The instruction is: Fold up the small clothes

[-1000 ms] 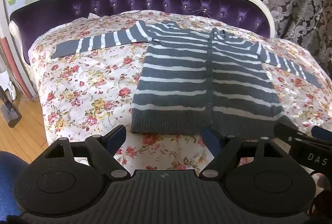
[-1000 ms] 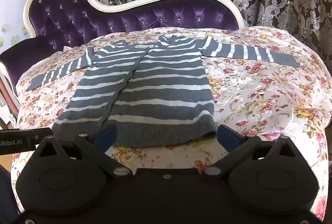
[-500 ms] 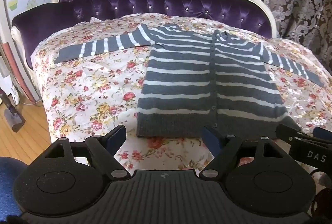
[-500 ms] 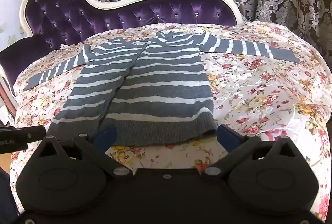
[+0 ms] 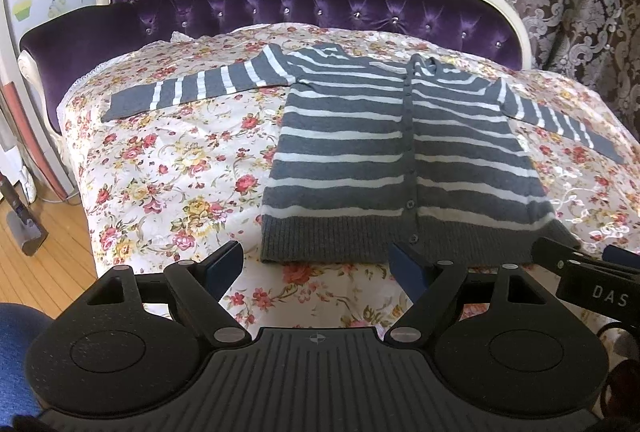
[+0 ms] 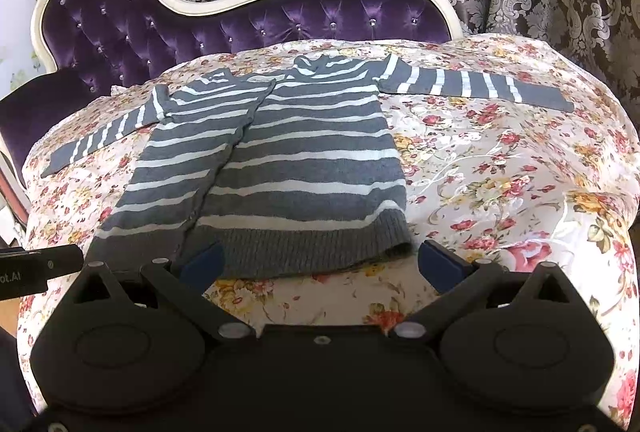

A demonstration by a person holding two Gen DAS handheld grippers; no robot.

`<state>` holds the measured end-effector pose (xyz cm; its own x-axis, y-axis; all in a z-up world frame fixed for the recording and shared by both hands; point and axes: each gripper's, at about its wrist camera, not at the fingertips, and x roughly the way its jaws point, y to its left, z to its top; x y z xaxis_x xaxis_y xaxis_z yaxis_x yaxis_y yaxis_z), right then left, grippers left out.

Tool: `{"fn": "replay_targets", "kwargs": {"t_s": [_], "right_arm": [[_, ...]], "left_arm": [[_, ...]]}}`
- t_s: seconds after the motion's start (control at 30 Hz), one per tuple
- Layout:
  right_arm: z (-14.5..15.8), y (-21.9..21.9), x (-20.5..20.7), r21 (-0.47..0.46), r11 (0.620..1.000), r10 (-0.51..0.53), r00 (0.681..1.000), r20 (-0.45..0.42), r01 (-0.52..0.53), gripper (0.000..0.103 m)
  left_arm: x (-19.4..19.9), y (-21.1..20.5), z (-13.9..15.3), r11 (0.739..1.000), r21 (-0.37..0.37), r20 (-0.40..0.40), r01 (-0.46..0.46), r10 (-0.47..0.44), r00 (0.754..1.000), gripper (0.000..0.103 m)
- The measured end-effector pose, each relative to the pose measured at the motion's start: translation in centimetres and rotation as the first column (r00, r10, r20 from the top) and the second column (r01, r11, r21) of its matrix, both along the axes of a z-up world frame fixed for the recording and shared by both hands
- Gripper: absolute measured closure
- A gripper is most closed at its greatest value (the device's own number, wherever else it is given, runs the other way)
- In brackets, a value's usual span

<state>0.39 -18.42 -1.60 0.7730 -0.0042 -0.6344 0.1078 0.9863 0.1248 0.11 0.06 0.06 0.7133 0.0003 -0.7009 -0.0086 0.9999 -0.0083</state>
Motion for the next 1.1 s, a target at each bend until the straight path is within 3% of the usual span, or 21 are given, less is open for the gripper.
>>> {"fn": "replay_targets", "kwargs": {"t_s": [1.1], "right_arm": [[-0.7, 0.4, 1.0, 0.007, 1.000, 0.014, 0.999, -0.039, -0.014, 0.001]], "left_arm": [[0.9, 0.3, -0.9, 1.000, -0.025, -0.039, 0.004, -0.005, 0.999, 0.024]]}}
